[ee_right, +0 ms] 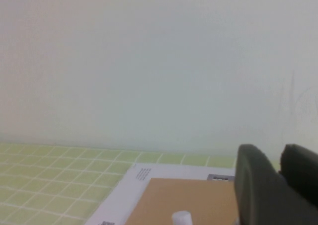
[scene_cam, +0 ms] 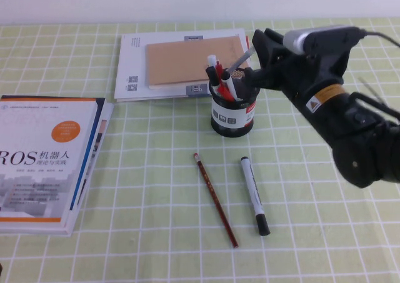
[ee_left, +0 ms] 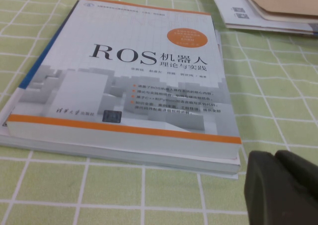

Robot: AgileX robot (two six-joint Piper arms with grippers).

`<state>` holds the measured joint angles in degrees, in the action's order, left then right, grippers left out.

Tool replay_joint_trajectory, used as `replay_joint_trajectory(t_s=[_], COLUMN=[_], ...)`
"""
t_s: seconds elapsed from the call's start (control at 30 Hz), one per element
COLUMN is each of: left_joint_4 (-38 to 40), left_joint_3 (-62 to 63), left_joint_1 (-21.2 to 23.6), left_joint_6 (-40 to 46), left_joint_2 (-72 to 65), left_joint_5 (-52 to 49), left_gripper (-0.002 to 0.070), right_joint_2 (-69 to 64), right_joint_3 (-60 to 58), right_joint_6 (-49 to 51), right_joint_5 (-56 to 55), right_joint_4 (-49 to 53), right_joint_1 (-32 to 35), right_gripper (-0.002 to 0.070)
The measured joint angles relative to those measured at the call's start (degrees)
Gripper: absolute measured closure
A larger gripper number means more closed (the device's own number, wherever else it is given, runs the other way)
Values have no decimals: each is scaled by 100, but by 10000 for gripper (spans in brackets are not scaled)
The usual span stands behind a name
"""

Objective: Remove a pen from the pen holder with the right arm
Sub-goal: 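Take a marker out of the pen holder and lay it on the table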

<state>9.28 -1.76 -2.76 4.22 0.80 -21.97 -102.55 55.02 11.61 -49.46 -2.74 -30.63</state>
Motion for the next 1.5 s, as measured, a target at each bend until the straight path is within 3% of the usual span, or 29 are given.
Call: replay_joint_trajectory(t_s=[0.27,0.63,0.87,1.03,1.2,1.5], left_joint_4=[0,0,0,0,0,0], left_joint_3=[0,0,0,0,0,0], left_joint_1=[0,0,0,0,0,0], left_joint_6=[0,0,0,0,0,0], left_joint_2=[0,0,0,0,0,0], left_joint_5=[0,0,0,0,0,0], left_gripper=[683,683,683,683,683,683], right_joint_2=[1269,3088,3090,2600,1999,866], right_joint_3=[0,179,1316,1957,2229,2297], right_joint_6=[-482,-700,-714,-714,-1055,-1262], right_joint_5=[1764,5280,8580,10100,10673,10566], right_joint_4=[161,202,225,129,-522,-1075], right_joint_1=[0,0,0,0,0,-245], right_gripper=[634,634,635,635,635,635])
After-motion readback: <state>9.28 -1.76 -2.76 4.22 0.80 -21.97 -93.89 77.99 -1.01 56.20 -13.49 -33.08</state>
